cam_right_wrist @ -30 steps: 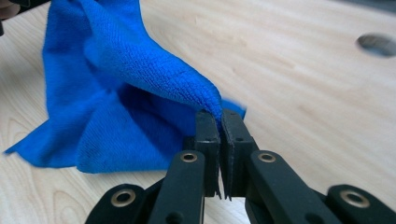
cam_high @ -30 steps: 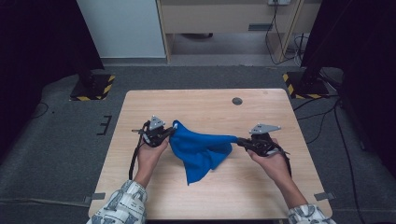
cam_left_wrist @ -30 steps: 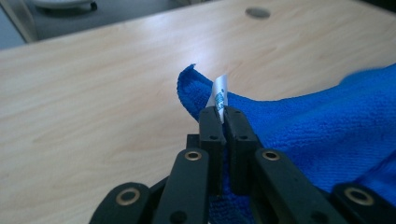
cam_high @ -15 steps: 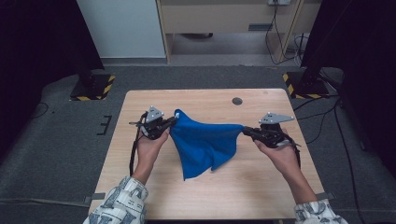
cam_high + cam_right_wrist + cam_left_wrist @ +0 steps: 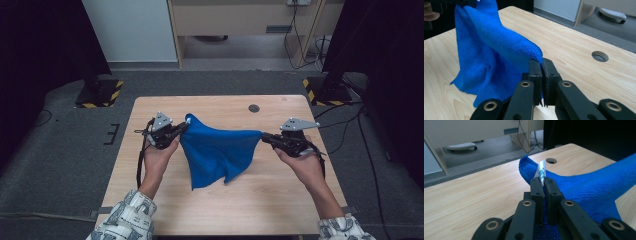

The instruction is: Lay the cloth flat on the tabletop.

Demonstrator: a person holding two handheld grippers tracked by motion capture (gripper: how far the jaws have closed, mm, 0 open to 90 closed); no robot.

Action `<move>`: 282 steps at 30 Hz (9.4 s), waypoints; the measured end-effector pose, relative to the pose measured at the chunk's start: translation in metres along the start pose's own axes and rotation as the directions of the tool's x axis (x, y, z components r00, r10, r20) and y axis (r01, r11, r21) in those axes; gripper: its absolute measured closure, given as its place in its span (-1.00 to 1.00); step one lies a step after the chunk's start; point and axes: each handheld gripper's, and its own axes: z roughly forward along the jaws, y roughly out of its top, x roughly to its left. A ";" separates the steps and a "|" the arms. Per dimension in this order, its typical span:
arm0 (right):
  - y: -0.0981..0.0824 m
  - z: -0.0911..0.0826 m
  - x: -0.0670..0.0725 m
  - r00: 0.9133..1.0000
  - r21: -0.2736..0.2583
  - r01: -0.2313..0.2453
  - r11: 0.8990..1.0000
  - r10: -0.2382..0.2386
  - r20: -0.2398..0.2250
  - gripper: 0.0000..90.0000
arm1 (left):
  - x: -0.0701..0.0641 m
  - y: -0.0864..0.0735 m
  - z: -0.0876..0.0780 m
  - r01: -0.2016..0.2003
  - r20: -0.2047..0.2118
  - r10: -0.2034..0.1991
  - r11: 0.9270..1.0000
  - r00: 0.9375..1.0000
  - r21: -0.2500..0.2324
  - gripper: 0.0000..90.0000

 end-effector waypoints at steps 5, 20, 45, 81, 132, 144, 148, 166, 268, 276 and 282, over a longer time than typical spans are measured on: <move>0.002 -0.009 0.002 1.000 -0.007 0.011 1.000 -0.011 0.000 0.94 | -0.004 0.003 -0.006 -0.009 0.002 0.009 1.000 1.000 -0.029 0.92; 0.007 -0.029 0.000 1.000 -0.018 0.012 1.000 -0.012 0.016 0.94 | -0.020 0.013 -0.023 -0.064 0.014 0.065 0.995 0.998 -0.078 0.91; 0.015 -0.059 -0.002 1.000 -0.055 0.007 0.998 -0.006 0.020 0.94 | -0.046 0.027 -0.045 -0.103 0.044 0.110 0.986 0.993 -0.131 0.90; 0.025 0.008 -0.030 1.000 0.163 0.000 0.987 -0.005 0.029 0.94 | -0.021 -0.015 0.015 -0.015 -0.039 0.014 0.999 0.999 -0.034 0.91; 0.004 0.150 -0.046 0.993 0.269 -0.041 0.962 0.010 0.117 0.94 | 0.059 -0.049 0.066 0.070 -0.144 -0.062 0.996 0.988 0.052 0.88; 0.001 0.159 -0.050 0.989 0.283 -0.060 0.957 0.019 0.146 0.94 | 0.066 -0.048 0.074 0.080 -0.143 -0.071 0.995 0.987 0.059 0.89; 0.004 0.169 -0.051 0.985 0.290 -0.065 0.955 0.015 0.171 0.93 | 0.072 -0.049 0.080 0.090 -0.155 -0.077 0.993 0.985 0.073 0.89; 0.007 0.195 -0.045 0.968 0.251 -0.091 0.964 0.026 0.250 0.19 | 0.091 -0.056 0.082 0.127 -0.245 -0.113 0.991 0.963 0.039 0.41; -0.107 0.058 0.022 1.000 0.381 0.017 0.925 -0.021 0.005 0.95 | -0.030 -0.114 0.013 -0.199 0.052 0.195 0.892 0.979 0.405 0.18; -0.117 0.037 0.026 1.000 0.392 0.013 0.920 -0.014 -0.002 0.93 | -0.044 -0.118 -0.001 -0.172 0.094 0.145 0.887 0.985 0.428 0.19; -0.121 0.028 0.036 0.999 0.413 0.046 0.909 -0.050 -0.003 0.90 | -0.058 -0.121 -0.013 -0.202 0.135 0.157 0.869 0.978 0.452 0.19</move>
